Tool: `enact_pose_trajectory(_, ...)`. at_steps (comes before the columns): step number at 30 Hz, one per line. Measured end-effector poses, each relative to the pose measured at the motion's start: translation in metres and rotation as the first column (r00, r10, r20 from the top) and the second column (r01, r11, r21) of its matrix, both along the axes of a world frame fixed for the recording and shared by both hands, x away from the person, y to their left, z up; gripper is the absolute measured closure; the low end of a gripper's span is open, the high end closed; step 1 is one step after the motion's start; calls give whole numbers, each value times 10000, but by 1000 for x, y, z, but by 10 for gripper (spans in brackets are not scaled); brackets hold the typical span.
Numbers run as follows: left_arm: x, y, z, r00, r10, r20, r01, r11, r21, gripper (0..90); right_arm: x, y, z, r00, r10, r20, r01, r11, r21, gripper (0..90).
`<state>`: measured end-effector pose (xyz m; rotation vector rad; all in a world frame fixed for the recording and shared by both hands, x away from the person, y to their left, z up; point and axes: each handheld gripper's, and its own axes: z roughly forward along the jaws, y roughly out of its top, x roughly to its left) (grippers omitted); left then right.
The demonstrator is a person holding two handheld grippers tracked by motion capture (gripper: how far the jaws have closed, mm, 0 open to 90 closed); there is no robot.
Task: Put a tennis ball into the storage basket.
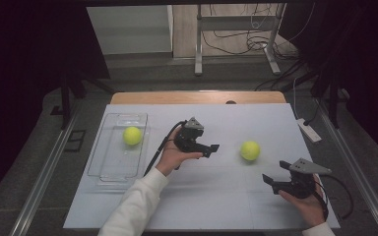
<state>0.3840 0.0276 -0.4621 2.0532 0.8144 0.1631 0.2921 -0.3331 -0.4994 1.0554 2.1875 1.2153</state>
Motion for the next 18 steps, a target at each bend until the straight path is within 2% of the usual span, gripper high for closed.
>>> enact_pose_trajectory(7,8,-6,-1,9997,-54,-253,50,9999,-155,146,0,0,0,10000,-1,-11,1,10000,17,148)
enact_pose_trajectory(18,14,-19,-1,9995,-161,-274,159,9999,-67,146,0,0,0,10000,-17,-24,17,10000,15,148)
